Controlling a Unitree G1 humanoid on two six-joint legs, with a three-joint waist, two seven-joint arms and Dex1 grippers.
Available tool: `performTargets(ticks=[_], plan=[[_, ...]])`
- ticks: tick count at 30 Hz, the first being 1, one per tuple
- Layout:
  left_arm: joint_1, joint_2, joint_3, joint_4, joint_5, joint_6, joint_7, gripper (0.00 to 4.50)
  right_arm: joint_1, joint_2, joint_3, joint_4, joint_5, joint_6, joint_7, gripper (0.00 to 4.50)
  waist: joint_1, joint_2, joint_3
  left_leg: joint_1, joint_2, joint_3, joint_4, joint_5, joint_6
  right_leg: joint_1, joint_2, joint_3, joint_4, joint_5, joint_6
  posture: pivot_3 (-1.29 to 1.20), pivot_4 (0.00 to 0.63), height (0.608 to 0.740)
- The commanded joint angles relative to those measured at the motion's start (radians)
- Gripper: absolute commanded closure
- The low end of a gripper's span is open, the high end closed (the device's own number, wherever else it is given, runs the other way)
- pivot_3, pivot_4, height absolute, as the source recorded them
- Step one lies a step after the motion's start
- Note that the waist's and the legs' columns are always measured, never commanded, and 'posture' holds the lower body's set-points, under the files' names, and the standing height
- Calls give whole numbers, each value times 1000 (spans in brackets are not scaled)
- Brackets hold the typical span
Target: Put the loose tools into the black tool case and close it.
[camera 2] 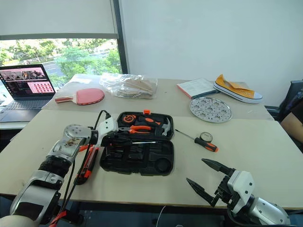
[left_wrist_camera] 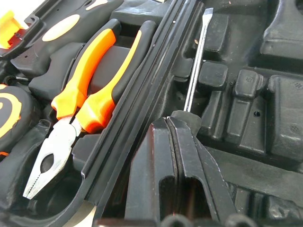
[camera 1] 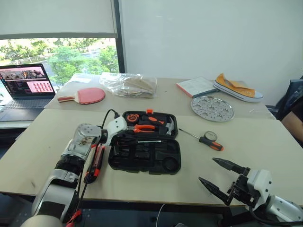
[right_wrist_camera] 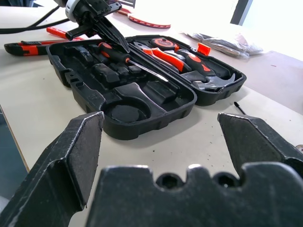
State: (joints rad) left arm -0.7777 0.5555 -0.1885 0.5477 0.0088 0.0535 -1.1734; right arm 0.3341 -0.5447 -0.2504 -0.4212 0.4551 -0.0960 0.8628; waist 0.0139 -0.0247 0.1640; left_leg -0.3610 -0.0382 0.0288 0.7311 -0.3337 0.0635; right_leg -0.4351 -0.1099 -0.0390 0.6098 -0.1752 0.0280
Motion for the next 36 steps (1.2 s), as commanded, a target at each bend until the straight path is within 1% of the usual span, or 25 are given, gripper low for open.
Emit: performTargets(ticks=[1,3,4,5,9,11,14,17,20,23,27,34,36], plan=[[52,-2,-104,-50,92,66,6,4444,-3,8,-17,-10,8,-30,-7,0,1,2,-1,1,0,0,0,0,0,1,0,0,0,0,0,0,150,740],[65,-9,-135,-75,127,96,24,4444,-6,13,-9,-10,3,-30,-8,0,1,4,-3,7,0,0,-1,-2,3,8,0,0,-1,-1,2,0,150,740],[70,-16,-141,-85,135,111,34,4444,-9,15,-5,-10,1,-29,-9,0,1,6,-4,10,0,0,-1,-5,8,11,0,0,-2,-2,3,0,150,740],[74,-23,-141,-92,137,125,45,4444,-12,16,-2,-9,0,-29,-10,0,1,7,-5,12,0,0,-1,-6,9,13,-1,0,-2,-3,3,0,150,740],[93,-21,-108,-110,116,165,56,4444,-22,17,-3,-2,1,-25,-6,0,2,16,-11,14,-2,0,-1,-6,10,14,-3,1,-2,-4,5,0,150,740],[102,3,-96,-108,112,142,44,4444,-29,14,-4,7,1,-27,-1,0,-1,18,-12,14,-2,0,-1,-6,10,14,-3,2,-1,-4,5,0,150,740],[114,-1,-62,-99,78,112,51,4444,-39,13,-4,20,1,-31,4,0,-5,20,-14,14,-1,0,-2,-6,10,13,-3,2,-1,-4,4,0,150,740],[118,-17,-63,-92,63,108,46,4444,-49,16,-2,29,-3,-34,2,0,-4,20,-14,15,-1,0,-2,-6,9,13,-3,3,-1,-4,4,0,150,740],[121,-53,-90,-108,67,122,45,4444,-52,22,1,32,-7,-39,-1,0,-1,21,-14,15,-1,0,-2,-6,10,13,-3,3,-1,-4,4,0,150,740],[111,-84,-119,-81,95,129,51,4444,-50,30,4,32,-12,-46,-7,0,8,21,-15,15,-2,0,-2,-7,11,14,-3,3,-1,-5,5,0,150,740],[93,-96,-143,-38,135,110,61,4444,-47,36,5,31,-17,-49,-10,0,19,22,-15,15,-4,0,-2,-7,12,14,-5,3,-2,-6,6,0,150,740],[41,-127,-191,61,205,-16,81,4444,-56,50,16,39,-33,-54,-27,0,29,22,-16,15,-5,-1,-2,-8,12,15,-5,3,-3,-6,7,0,150,740],[43,-142,-163,60,180,-5,88,4444,-59,55,20,40,-38,-55,-34,0,30,22,-16,15,-5,-1,-2,-8,13,16,-6,3,-3,-6,7,0,150,740]])
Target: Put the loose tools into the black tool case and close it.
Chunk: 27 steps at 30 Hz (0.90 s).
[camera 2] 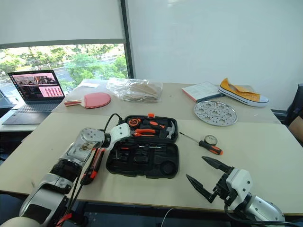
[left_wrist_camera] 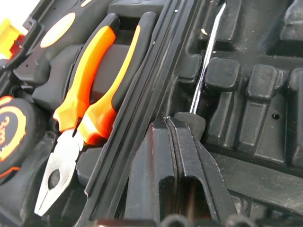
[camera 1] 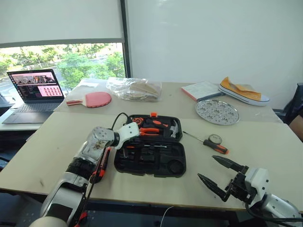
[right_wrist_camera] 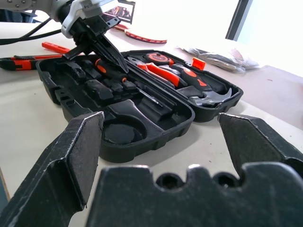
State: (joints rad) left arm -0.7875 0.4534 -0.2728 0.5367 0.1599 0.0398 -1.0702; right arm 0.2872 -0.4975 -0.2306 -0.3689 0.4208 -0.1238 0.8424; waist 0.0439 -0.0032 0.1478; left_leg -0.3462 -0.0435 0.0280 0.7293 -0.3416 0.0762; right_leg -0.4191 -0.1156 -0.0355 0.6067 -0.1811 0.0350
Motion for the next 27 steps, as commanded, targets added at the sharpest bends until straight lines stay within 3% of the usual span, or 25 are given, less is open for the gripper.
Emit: performTargets(ticks=[1,6,9,11,13,19,22,27], plan=[[56,-44,-57,59,6,18,-16,4444,-14,8,1,-12,-4,-27,-16,0,1,0,0,0,0,0,0,0,0,0,0,0,0,0,0,0,150,740],[99,-7,113,-30,-159,-31,-33,4444,-14,1,-11,-6,9,-32,-14,0,-7,0,0,-1,0,0,0,0,0,-2,-1,1,1,0,1,0,150,740],[145,45,251,-90,-274,-87,-29,3813,-26,-11,-25,2,33,-27,0,0,-18,-1,1,-5,1,0,0,1,-1,-6,1,1,2,0,0,0,150,740],[198,87,336,-140,-359,-104,-54,2943,-35,-19,-29,8,43,-24,10,0,-29,-3,3,-8,1,0,0,5,-9,-11,1,1,2,0,0,0,150,740],[261,127,410,-193,-438,-97,-81,2346,-40,-26,-33,14,50,-25,22,0,-38,-5,4,-9,2,0,-2,5,-10,-13,1,1,2,0,-1,0,150,740],[672,329,719,-278,-542,-68,-85,128,-63,-42,-14,18,68,-23,75,0,-63,-5,4,-6,3,1,-11,3,-13,-18,3,10,2,-1,-3,0,150,740],[822,344,856,-308,-595,-23,-43,56,-77,-42,-2,19,69,-19,87,0,-50,-8,6,-6,3,0,-13,3,-14,-19,3,9,0,-2,-4,0,150,740],[1037,322,944,-465,-652,22,-49,56,-70,-47,-27,17,79,-4,74,0,-26,-10,7,-6,4,0,-12,0,-14,-19,1,7,-4,-1,-3,0,150,740]])
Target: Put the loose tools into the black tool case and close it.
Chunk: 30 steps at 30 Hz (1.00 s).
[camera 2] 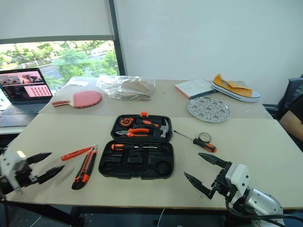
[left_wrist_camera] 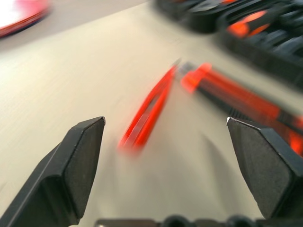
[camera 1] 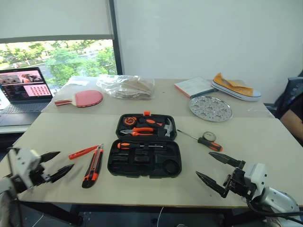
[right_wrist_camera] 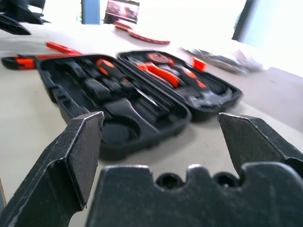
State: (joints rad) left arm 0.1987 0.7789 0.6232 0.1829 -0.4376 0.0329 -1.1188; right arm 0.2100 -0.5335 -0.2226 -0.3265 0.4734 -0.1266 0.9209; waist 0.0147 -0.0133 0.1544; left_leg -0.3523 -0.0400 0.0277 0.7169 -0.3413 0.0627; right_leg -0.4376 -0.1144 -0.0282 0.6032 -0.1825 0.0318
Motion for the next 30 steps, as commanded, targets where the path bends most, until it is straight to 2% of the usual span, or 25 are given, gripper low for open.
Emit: performTargets(ticks=[1,8,12,14,18,20,24,30], plan=[[64,-2,51,-133,-70,41,-2,56,18,-14,-46,-29,28,-1,-8,0,8,0,0,0,0,0,0,0,0,0,0,0,-1,0,0,0,150,740],[37,12,-10,-237,-130,96,-29,56,124,-27,-174,-13,13,-32,-34,0,11,0,0,0,0,0,-1,1,-2,3,2,-1,-2,1,0,0,150,740],[-23,28,-123,-271,-120,111,-74,56,243,-27,-264,43,-9,-76,-12,0,6,1,0,0,0,0,-2,2,-3,3,3,-1,-2,1,-1,0,150,740],[-64,25,-171,-280,-117,117,-77,56,230,-56,-267,75,-30,-68,-13,0,0,1,0,0,0,0,-2,2,-3,3,4,-1,-2,1,-1,0,150,740],[-136,21,-229,-270,-118,124,-73,56,78,-163,-210,142,-60,58,-29,0,-31,0,1,2,0,4,-1,2,-3,3,5,4,-2,3,-2,0,150,740],[-166,18,-258,-266,-118,128,-76,56,-41,-232,-153,215,-86,150,-19,0,-37,-1,1,6,1,9,-1,-1,3,4,7,10,-2,4,-2,0,150,740],[-212,18,-312,-275,-121,145,-88,56,-280,-325,-11,399,-147,298,35,0,-30,-2,4,16,5,10,-2,-1,2,12,11,11,-2,4,-5,0,150,740],[-259,7,-363,-291,-124,170,-76,56,-622,-300,159,712,-251,325,94,0,-25,-2,4,14,6,10,-3,0,0,9,12,12,-1,4,-6,0,150,740]])
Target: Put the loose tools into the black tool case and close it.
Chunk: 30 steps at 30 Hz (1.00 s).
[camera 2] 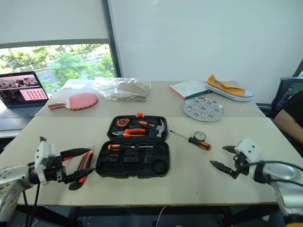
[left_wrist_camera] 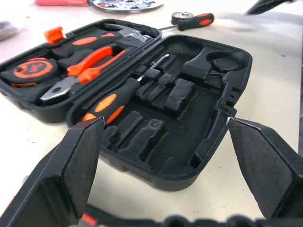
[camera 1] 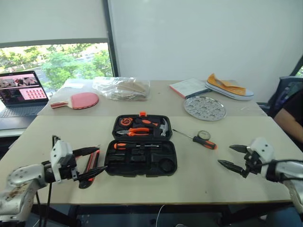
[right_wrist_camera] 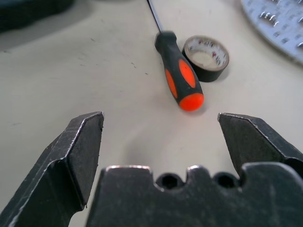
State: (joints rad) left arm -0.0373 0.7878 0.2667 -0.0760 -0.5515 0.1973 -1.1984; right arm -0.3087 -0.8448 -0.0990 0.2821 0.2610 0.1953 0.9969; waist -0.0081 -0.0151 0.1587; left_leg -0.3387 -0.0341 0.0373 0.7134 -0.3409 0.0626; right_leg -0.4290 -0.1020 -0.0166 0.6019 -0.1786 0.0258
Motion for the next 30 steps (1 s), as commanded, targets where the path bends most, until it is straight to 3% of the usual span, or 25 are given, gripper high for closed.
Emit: performTargets(ticks=[1,11,14,22,30], plan=[[-26,-3,-12,-35,-10,8,5,56,-150,23,57,151,-55,0,27,0,-3,0,0,-1,0,0,0,3,-4,-1,-1,0,0,0,0,0,150,740],[-35,-4,-27,-37,-2,13,7,56,-372,86,186,425,-162,-8,140,0,-8,0,0,-21,-3,0,-1,3,-5,-18,-5,-9,0,1,2,0,150,740],[-34,-1,-25,-32,2,8,6,0,-387,102,187,439,-169,-13,149,757,-9,0,0,-21,-3,0,-1,3,-5,-18,-5,-12,-3,1,2,0,150,740],[-3,-12,-16,-35,11,-8,14,0,-329,100,154,310,-137,-39,187,3434,-9,0,0,-16,-2,0,-1,3,-5,-12,-6,-12,-6,1,2,0,150,740],[37,-16,-1,-44,10,-20,18,0,-88,-45,4,-77,11,106,254,3450,2,2,0,-19,-3,-3,-1,2,-5,-14,-9,-16,-6,1,2,0,150,740]])
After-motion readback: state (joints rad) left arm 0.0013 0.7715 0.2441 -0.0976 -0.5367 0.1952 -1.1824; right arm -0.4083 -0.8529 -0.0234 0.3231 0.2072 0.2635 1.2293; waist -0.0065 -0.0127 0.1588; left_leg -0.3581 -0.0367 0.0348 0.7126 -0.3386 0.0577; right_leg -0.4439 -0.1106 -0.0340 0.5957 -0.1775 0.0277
